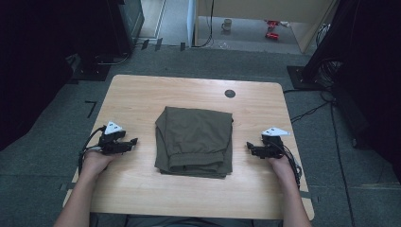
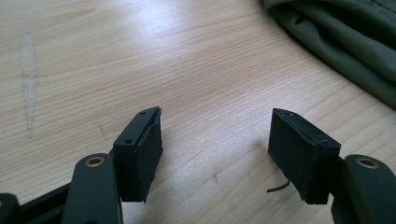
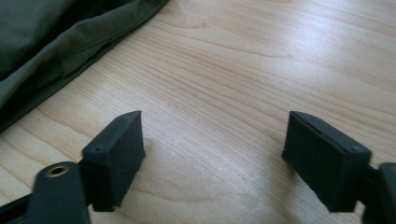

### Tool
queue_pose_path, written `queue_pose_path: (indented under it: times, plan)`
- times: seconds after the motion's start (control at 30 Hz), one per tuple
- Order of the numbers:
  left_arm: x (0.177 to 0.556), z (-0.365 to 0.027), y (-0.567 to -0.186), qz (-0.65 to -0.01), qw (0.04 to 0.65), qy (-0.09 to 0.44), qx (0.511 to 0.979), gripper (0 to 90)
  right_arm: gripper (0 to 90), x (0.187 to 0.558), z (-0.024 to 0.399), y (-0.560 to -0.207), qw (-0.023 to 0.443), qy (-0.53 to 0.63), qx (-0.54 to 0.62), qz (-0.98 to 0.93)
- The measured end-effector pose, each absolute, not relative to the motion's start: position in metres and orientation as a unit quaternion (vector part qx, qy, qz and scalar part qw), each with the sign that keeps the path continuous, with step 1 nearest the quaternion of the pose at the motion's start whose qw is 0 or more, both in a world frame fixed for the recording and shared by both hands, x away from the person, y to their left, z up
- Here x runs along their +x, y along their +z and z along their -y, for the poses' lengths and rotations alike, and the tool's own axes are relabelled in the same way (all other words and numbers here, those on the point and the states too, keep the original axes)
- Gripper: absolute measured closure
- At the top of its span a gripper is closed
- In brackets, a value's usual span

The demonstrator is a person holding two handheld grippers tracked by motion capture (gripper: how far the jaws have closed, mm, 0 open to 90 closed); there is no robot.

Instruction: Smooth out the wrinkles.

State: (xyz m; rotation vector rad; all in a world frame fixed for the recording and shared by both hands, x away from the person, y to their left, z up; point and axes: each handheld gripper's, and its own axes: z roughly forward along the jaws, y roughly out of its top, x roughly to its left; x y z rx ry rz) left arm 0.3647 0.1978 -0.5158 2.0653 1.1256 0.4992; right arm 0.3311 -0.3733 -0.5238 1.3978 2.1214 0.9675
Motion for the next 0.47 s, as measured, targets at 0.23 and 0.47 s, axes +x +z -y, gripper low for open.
queue_pose_path:
  times: [0.23,0.47]
  plan:
    - [0.3639,-0.1977,-0.5165,-0.44,0.359,0.197,0.799,32.5,16.7,0.3317,0.376,-0.524,0.212,0.344,0.512,-0.758]
    - [0.3634,-0.195,-0.5169,-0.448,0.354,0.2,0.796,26.8,11.1,0.3309,0.3758,-0.5244,0.216,0.335,0.529,-0.749]
